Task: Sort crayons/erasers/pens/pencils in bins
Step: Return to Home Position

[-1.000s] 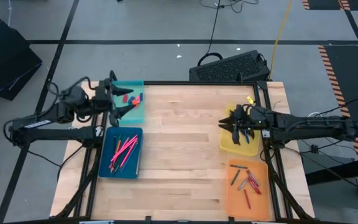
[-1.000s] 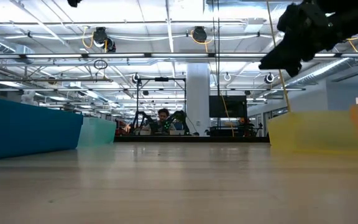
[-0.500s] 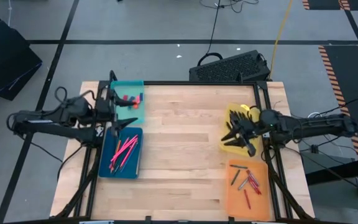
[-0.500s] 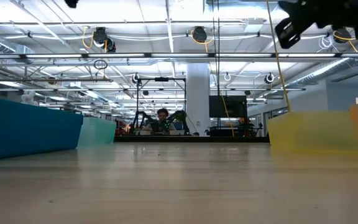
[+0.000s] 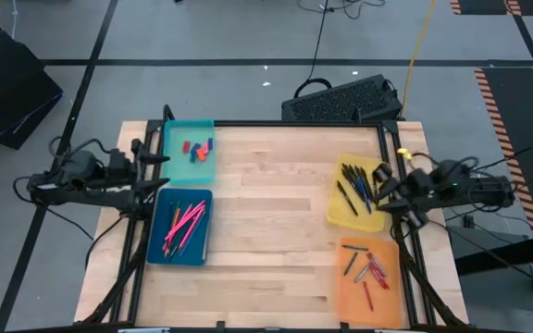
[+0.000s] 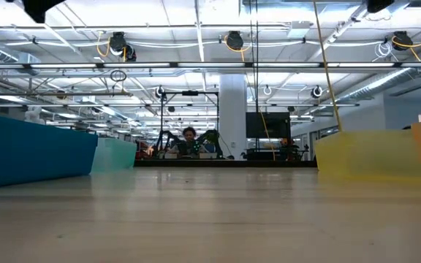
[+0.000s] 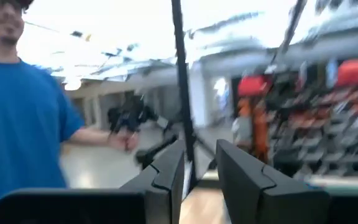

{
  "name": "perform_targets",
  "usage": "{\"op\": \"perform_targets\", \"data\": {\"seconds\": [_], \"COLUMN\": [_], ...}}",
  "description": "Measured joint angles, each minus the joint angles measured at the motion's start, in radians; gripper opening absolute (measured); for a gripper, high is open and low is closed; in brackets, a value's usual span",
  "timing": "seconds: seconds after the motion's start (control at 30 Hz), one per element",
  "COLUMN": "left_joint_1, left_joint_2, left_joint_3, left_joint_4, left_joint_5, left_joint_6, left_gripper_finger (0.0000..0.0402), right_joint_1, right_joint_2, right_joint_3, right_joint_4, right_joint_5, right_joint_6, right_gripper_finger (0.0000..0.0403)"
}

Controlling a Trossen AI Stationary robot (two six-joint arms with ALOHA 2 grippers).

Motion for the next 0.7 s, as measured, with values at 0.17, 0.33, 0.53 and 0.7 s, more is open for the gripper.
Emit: {"op": "perform_targets", "data": {"seconds": [0.17,0.33,0.53,0.7], "left_joint_1": [0.000,0.000,0.003,0.002], "left_joint_2": [-0.136,-0.119,-0.135,-0.136], "left_joint_3": [-0.098,-0.168,-0.341,-0.517], "left_joint_4": [0.015,0.103,0.327,0.585], "left_joint_5": [0.015,-0.030,-0.044,0.035], "left_joint_6": [-0.046,-0.051,-0.046,-0.040], "left_gripper_finger": [0.0292,0.0292,0.0292,0.0292], "right_joint_1": [-0.001,-0.001,-0.001,-0.001], "right_joint_2": [-0.165,-0.161,-0.164,-0.163], "right_joint_3": [0.026,0.176,0.184,0.082], "right_joint_4": [-0.097,-0.270,-0.205,-0.086], "right_joint_5": [0.018,0.107,0.198,0.124], "right_joint_6": [-0.026,-0.020,-0.100,-0.057], "right_gripper_finger": [0.0084,0.0084,0.0084,0.0084]}}
